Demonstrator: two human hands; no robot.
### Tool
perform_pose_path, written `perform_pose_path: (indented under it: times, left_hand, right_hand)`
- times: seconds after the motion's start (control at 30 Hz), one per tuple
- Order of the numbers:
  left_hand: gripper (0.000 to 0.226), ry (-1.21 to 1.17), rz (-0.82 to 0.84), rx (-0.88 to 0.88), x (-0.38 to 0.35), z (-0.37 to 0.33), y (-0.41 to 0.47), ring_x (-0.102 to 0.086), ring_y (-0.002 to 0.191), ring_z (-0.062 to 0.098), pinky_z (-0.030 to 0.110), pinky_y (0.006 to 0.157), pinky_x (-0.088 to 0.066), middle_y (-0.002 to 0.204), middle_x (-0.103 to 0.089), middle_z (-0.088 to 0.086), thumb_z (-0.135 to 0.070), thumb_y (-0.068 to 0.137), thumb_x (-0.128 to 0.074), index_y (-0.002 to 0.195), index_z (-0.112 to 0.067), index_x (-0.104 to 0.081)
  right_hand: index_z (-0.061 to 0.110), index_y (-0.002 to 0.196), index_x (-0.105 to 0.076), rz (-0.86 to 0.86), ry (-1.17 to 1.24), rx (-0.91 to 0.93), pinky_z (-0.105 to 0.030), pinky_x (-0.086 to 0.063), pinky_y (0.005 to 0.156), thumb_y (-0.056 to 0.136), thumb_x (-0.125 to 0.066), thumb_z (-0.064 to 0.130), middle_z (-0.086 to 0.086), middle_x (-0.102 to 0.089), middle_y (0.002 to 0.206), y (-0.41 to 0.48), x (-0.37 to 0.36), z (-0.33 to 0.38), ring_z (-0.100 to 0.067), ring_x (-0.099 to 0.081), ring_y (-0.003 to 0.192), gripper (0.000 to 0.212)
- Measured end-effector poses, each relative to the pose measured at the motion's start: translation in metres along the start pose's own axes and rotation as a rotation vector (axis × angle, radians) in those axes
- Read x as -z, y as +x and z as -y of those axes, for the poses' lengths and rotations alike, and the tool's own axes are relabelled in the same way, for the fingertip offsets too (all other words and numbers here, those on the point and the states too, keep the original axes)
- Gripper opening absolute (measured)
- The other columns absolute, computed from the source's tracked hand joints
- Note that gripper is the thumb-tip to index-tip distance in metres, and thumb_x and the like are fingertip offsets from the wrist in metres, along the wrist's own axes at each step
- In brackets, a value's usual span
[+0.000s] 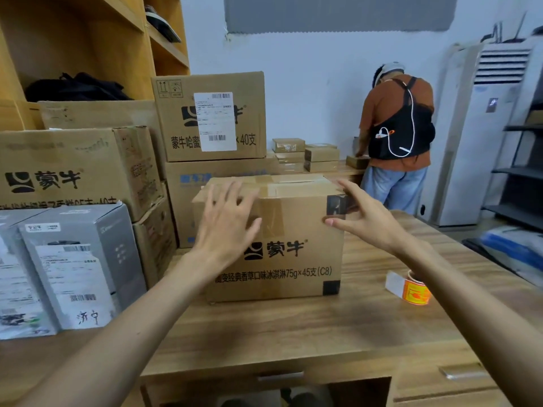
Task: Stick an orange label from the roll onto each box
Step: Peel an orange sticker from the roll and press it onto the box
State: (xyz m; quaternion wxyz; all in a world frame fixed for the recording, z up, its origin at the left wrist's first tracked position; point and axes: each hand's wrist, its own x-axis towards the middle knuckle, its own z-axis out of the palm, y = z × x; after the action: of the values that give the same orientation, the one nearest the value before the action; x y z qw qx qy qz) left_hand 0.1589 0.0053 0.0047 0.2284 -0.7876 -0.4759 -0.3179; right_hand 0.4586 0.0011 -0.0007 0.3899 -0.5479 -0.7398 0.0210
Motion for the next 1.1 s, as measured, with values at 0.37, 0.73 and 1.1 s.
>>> perform_pose_path:
  times: [0.37,0.73,1.1]
  left_hand:
    - [0.045,-0.478,0.323,-0.336,-0.083,-0.175,-0.006,-0.048,0.131,0.021,0.04,0.103,-0.045,0.146,-0.051,0.0,-0.025,0.098,-0.057,0.142,-0.018,-0.051]
    - [0.051,-0.904,0.574,-0.077,-0.162,-0.237,-0.01,-0.042,0.137,0.019,0.022,0.105,-0.033,0.149,-0.049,0.003,-0.004,0.095,-0.06,0.144,-0.014,-0.051]
    - [0.009,-0.864,0.58,-0.075,-0.168,-0.228,-0.019,-0.059,0.081,0.02,0.033,0.07,-0.045,0.096,-0.065,0.006,-0.011,0.096,-0.059,0.099,-0.008,-0.067]
  right_hand:
    - [0.032,0.096,-0.061,0.125,-0.33,-0.23,-0.038,-0.049,0.079,0.078,-0.078,0.034,0.008,-0.065,0.104,-0.094,0.053,-0.103,-0.013,-0.058,0.089,0.024]
    - [0.02,0.119,-0.061,0.177,-0.251,-0.314,-0.041,-0.049,0.089,0.08,-0.074,0.016,0.002,-0.066,0.119,-0.136,0.027,-0.147,-0.019,-0.061,0.107,0.041]
    - [0.009,0.111,-0.065,0.1,-0.185,-0.302,-0.036,-0.048,0.081,0.089,-0.068,0.011,-0.009,-0.069,0.106,-0.139,0.011,-0.149,-0.029,-0.064,0.095,0.022]
